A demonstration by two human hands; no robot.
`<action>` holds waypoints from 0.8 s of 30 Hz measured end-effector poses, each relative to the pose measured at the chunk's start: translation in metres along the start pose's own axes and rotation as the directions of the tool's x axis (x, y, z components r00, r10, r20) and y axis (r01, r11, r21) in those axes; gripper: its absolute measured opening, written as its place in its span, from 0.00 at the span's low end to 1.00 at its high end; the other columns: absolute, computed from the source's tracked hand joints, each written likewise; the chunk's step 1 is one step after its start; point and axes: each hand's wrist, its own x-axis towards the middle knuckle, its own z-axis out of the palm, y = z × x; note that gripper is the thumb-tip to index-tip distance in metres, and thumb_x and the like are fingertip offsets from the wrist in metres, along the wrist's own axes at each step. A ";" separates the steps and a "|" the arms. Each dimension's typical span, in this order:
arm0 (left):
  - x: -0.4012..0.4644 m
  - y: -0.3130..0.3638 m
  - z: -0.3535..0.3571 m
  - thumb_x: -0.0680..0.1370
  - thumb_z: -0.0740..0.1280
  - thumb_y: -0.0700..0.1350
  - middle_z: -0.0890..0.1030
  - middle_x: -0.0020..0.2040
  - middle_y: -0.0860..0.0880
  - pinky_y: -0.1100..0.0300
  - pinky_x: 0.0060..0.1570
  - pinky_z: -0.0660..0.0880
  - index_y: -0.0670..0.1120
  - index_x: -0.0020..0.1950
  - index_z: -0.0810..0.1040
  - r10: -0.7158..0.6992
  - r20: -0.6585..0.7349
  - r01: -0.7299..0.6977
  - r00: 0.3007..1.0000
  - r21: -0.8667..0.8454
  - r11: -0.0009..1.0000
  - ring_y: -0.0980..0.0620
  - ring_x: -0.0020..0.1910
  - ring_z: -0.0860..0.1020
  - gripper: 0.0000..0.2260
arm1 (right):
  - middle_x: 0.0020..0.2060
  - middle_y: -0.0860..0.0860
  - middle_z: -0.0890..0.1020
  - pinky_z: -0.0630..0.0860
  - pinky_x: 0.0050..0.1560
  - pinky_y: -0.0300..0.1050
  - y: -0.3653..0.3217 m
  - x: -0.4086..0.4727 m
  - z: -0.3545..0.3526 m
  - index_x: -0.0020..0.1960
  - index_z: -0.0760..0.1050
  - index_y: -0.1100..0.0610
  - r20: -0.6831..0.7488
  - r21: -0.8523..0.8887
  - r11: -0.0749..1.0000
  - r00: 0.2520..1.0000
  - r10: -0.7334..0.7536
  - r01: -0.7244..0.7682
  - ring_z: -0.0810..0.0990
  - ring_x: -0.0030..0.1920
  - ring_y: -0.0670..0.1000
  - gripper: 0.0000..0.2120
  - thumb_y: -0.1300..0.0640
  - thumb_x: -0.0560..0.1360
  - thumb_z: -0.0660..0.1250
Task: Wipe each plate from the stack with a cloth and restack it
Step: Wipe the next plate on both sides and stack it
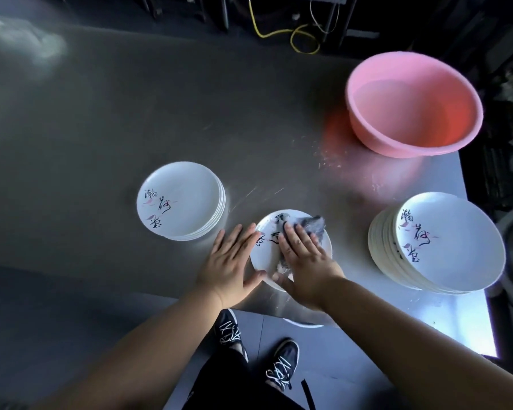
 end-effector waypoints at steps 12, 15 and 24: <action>0.001 -0.001 0.001 0.80 0.62 0.64 0.57 0.85 0.51 0.38 0.80 0.56 0.48 0.84 0.60 0.015 -0.021 -0.015 1.000 -0.016 1.000 0.46 0.84 0.57 0.36 | 0.82 0.51 0.32 0.35 0.82 0.53 0.010 -0.002 0.004 0.85 0.37 0.52 -0.024 -0.021 0.998 0.998 0.050 -0.051 0.33 0.83 0.54 0.48 0.25 0.74 0.33; 0.001 -0.001 0.000 0.80 0.60 0.65 0.56 0.85 0.52 0.39 0.80 0.55 0.49 0.84 0.60 0.005 -0.002 -0.005 1.000 -0.004 1.000 0.46 0.84 0.56 0.37 | 0.81 0.52 0.28 0.27 0.78 0.51 0.002 -0.017 0.001 0.83 0.31 0.53 0.011 -0.023 0.997 0.998 0.068 -0.068 0.28 0.81 0.54 0.51 0.23 0.70 0.28; 0.000 0.000 0.002 0.79 0.64 0.62 0.57 0.85 0.50 0.38 0.80 0.57 0.48 0.84 0.61 0.014 -0.041 -0.015 0.999 -0.024 1.000 0.46 0.84 0.58 0.37 | 0.84 0.57 0.50 0.44 0.80 0.59 0.017 -0.027 0.009 0.84 0.55 0.57 -0.031 -0.062 0.995 0.997 0.074 -0.076 0.53 0.84 0.59 0.47 0.26 0.79 0.36</action>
